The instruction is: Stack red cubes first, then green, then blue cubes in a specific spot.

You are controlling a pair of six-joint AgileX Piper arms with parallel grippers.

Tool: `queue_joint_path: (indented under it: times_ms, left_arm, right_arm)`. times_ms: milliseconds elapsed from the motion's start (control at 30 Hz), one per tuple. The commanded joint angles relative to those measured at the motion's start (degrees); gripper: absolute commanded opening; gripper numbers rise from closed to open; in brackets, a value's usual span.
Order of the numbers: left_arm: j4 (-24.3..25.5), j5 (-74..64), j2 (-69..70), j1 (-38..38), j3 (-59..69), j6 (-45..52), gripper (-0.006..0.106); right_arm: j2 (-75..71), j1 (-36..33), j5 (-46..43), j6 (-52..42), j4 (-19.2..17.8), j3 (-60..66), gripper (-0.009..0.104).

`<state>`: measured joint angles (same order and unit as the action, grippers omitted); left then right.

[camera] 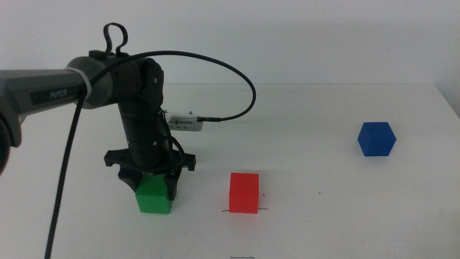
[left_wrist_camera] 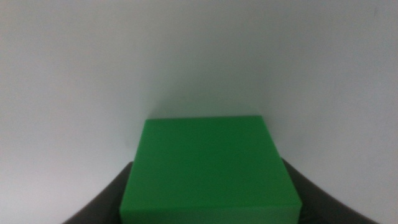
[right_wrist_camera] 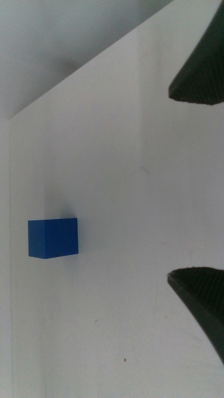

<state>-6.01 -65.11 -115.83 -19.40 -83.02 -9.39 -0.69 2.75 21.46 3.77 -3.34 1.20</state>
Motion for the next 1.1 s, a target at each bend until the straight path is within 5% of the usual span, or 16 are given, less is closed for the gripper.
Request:
queue_joint_path:
  times_ms: [0, 267, 767, 1067]
  left_arm:
    - [-1.27, -3.02, 4.53, 0.06, -1.44, -1.24, 0.035]
    - [-3.0, -3.42, 12.79, -3.52, -2.61, -8.54, -0.002]
    - [0.18, -10.2, 5.26, -19.16, -22.32, -20.75, -0.002]
    - [0.05, -10.2, 1.83, -21.03, -24.14, -23.67, -0.002]
  right_arm:
    - [-0.88, 0.4, -3.31, -0.66, -0.7, -0.28, 0.067]
    - [-0.88, 0.4, -3.31, -0.66, -0.7, -0.28, 0.067]
    - [-0.88, 0.4, -3.31, -0.66, -0.7, -0.28, 0.067]
    - [-0.88, 0.4, -3.31, -0.66, -0.7, -0.28, 0.067]
